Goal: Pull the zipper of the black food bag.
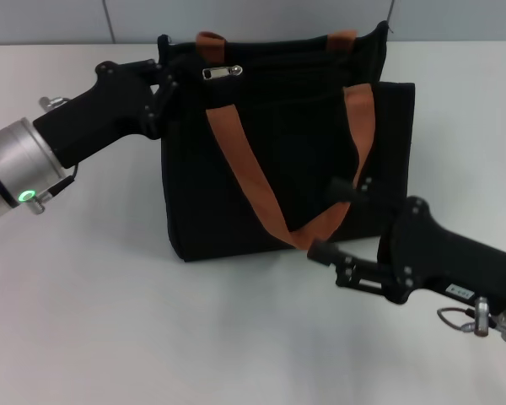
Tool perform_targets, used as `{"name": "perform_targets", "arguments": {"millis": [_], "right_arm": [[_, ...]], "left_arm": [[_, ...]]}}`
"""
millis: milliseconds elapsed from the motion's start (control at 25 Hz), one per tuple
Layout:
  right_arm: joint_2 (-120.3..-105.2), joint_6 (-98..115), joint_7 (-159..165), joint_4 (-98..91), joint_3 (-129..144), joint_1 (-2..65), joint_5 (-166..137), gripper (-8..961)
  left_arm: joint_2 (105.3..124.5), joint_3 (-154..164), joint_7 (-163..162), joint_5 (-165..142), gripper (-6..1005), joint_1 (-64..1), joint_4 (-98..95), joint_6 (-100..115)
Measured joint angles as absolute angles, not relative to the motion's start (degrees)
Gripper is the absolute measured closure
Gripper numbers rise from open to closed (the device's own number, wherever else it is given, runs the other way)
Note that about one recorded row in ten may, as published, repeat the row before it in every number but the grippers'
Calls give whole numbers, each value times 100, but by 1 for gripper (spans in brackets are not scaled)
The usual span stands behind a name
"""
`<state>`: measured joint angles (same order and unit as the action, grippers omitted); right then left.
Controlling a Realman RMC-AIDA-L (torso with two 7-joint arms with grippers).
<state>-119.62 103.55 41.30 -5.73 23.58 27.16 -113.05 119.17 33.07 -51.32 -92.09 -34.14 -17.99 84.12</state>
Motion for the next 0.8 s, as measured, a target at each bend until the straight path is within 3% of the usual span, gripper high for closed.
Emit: {"name": "perform_targets", "arguments": {"millis": [800], "right_arm": [[-11959,10708,6170,169,2139,2799,-9101,137]], "left_arm": [[11919,3186,-4749,-8732,959,-4200,-825,8783]]}}
